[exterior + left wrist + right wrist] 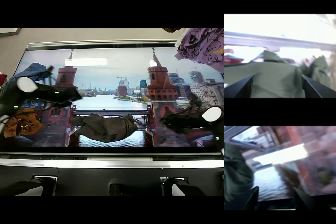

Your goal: Fold the clothes and pants, and hang the long-sleeved shirts on hangers.

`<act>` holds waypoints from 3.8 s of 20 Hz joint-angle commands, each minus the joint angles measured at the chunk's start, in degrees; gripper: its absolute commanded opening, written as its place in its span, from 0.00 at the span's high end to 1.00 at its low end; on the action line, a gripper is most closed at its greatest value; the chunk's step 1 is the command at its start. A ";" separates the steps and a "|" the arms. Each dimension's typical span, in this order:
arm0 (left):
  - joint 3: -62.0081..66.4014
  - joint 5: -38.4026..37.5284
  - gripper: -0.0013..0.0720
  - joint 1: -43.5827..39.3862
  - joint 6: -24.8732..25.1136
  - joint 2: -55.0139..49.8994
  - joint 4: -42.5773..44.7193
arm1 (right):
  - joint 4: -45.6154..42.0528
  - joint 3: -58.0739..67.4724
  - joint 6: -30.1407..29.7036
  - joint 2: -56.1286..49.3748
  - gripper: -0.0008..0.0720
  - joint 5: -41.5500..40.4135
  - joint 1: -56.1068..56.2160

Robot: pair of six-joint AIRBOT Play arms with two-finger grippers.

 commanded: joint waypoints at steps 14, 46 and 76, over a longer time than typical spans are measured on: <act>-0.02 -5.95 0.07 8.09 -3.19 1.18 1.92 | 32.41 -4.24 -17.05 -22.14 0.94 -13.14 14.01; 4.79 11.85 0.96 12.04 15.39 -1.77 -16.46 | 1.75 31.76 -14.88 -9.77 0.94 -3.93 14.01; 20.61 -1.81 0.96 8.92 -0.98 -21.22 13.44 | -3.78 53.75 1.11 -40.37 0.94 2.08 14.08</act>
